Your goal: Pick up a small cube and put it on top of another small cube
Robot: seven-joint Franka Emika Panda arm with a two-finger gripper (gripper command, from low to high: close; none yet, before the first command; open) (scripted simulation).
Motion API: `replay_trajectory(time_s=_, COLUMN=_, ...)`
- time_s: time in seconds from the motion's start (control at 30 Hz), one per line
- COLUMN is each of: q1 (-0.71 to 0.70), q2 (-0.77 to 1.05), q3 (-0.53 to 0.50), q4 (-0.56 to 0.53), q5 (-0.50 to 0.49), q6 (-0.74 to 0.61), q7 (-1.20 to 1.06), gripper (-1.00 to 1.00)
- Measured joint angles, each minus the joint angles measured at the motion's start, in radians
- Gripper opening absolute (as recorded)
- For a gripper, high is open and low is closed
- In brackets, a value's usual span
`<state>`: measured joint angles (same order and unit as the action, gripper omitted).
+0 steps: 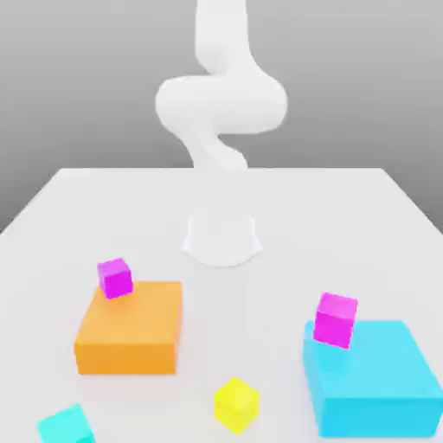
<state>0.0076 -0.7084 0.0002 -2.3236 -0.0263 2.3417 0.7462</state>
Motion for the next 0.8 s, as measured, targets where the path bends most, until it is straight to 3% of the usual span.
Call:
replay_trajectory(time_s=0.43, q1=0.054, q2=0.478, q3=-0.044, q4=-0.124, q5=-0.084, q6=0.22, q7=-0.322, gripper=0.0)
replay_trajectory(time_s=0.8, q1=0.05, q2=0.874, q3=-0.016, q4=-0.229, q5=0.011, q6=0.409, q7=-0.709, gripper=0.0)
